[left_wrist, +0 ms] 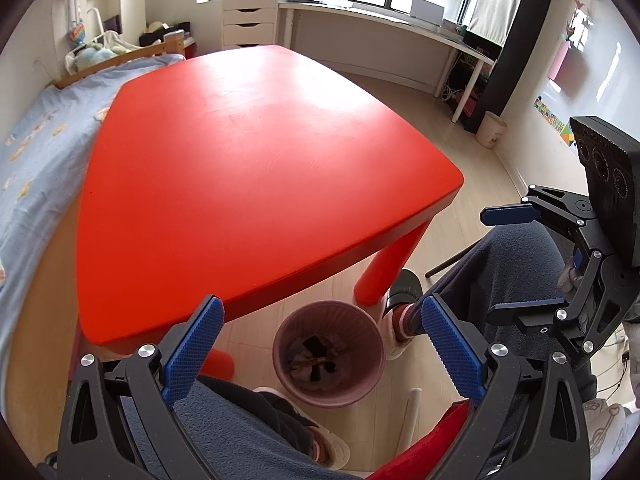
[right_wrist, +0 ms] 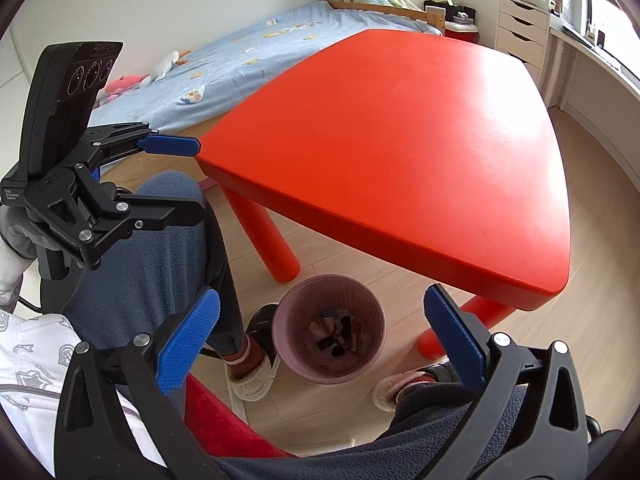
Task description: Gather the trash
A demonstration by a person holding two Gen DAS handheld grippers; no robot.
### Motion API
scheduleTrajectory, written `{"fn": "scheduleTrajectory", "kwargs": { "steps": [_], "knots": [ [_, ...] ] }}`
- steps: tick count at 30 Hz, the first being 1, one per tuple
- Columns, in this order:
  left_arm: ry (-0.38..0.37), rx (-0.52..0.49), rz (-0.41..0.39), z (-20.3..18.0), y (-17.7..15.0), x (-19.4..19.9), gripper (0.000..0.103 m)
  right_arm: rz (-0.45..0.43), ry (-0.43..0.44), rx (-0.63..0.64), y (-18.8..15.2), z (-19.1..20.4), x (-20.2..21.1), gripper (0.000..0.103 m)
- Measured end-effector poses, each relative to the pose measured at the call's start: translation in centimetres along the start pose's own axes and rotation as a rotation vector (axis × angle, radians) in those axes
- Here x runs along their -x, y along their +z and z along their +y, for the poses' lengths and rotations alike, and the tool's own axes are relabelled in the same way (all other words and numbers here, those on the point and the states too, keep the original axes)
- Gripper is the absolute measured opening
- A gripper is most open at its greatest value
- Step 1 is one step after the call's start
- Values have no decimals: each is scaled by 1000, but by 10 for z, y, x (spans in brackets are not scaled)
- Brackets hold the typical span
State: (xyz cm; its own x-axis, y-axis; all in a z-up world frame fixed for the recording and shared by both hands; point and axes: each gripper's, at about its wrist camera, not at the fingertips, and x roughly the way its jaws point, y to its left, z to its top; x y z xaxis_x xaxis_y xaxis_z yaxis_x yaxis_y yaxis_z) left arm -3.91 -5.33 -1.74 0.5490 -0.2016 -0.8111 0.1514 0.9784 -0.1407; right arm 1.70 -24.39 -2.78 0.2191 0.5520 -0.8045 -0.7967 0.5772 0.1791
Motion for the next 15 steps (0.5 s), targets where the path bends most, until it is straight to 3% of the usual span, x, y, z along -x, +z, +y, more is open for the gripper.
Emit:
{"fn": "scheduleTrajectory", "kwargs": {
  "steps": [15],
  "knots": [
    [5, 52, -33, 9, 2, 8, 95, -21, -17, -72, 12, -7, 3, 100]
  ]
}}
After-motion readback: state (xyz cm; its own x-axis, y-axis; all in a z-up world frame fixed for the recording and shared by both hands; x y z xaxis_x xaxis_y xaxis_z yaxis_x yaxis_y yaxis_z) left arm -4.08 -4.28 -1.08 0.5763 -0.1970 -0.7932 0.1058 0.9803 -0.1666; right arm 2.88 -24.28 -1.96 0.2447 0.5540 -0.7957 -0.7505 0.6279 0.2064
